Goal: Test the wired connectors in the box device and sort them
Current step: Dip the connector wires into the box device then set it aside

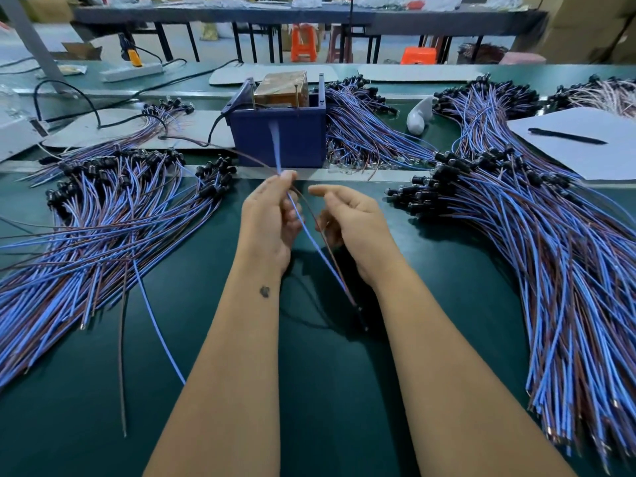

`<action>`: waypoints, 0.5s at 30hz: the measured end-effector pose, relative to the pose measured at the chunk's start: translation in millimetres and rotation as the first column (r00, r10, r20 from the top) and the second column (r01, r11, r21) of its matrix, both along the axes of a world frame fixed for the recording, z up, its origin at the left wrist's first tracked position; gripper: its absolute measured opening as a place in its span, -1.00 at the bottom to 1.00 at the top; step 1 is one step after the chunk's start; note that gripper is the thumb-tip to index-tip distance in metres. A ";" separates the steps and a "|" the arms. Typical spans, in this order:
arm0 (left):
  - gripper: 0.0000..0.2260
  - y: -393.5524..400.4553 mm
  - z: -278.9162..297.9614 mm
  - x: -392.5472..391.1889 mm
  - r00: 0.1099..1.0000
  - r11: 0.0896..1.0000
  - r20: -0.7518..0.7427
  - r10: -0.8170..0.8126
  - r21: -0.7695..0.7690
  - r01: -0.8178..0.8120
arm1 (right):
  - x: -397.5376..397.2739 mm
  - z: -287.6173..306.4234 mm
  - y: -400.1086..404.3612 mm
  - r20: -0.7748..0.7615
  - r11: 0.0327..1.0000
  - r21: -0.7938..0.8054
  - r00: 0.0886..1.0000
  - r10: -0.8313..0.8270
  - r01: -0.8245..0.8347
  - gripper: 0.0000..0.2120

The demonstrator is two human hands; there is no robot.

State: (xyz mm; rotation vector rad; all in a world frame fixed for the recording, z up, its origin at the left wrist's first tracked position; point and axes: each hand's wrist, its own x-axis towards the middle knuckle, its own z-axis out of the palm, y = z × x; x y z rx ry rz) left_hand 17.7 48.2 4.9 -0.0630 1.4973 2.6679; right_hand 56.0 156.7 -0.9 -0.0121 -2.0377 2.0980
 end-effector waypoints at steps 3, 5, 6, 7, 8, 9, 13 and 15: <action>-0.84 -6.1 1.9 -2.5 0.998 0.977 0.043 0.038 0.206 -0.047 | 2.1 -1.7 1.9 -0.022 0.981 0.132 0.989 0.146 -0.142 -0.53; -0.85 -3.9 -2.4 -1.1 0.992 0.990 0.028 0.121 0.066 -0.123 | 4.1 -1.4 -0.2 -0.070 0.981 0.029 0.979 0.193 -0.191 -0.61; -0.84 -2.4 -5.3 -0.6 0.989 0.988 0.012 0.150 -0.026 -0.149 | 4.3 -1.5 -0.8 -0.102 0.981 -0.044 0.978 0.183 -0.188 -0.72; -0.84 -1.1 -7.8 -0.1 0.986 0.980 -0.013 0.166 -0.112 -0.166 | 4.1 -1.5 -0.7 -0.120 0.982 -0.105 0.982 0.143 -0.156 -0.82; -0.84 0.3 -10.2 0.5 0.984 0.964 -0.050 0.173 -0.197 -0.179 | 3.3 -2.7 0.8 -0.123 0.985 -0.146 0.990 0.070 -0.087 -0.84; -0.84 2.0 -12.3 1.2 0.980 0.940 -0.100 0.172 -0.280 -0.194 | 1.8 -4.1 3.8 -0.112 0.987 -0.160 0.993 -0.025 0.007 -0.80; -0.82 18.7 -13.8 13.2 0.942 0.815 -0.326 0.081 -0.522 -0.251 | -3.4 -7.6 18.7 -0.079 0.938 0.068 0.939 -0.335 0.340 -0.69; -0.81 28.8 -11.5 23.8 0.920 0.810 -0.392 -0.026 -0.547 -0.210 | -4.3 -4.6 29.4 -0.059 0.905 0.105 0.911 -0.407 0.412 -0.66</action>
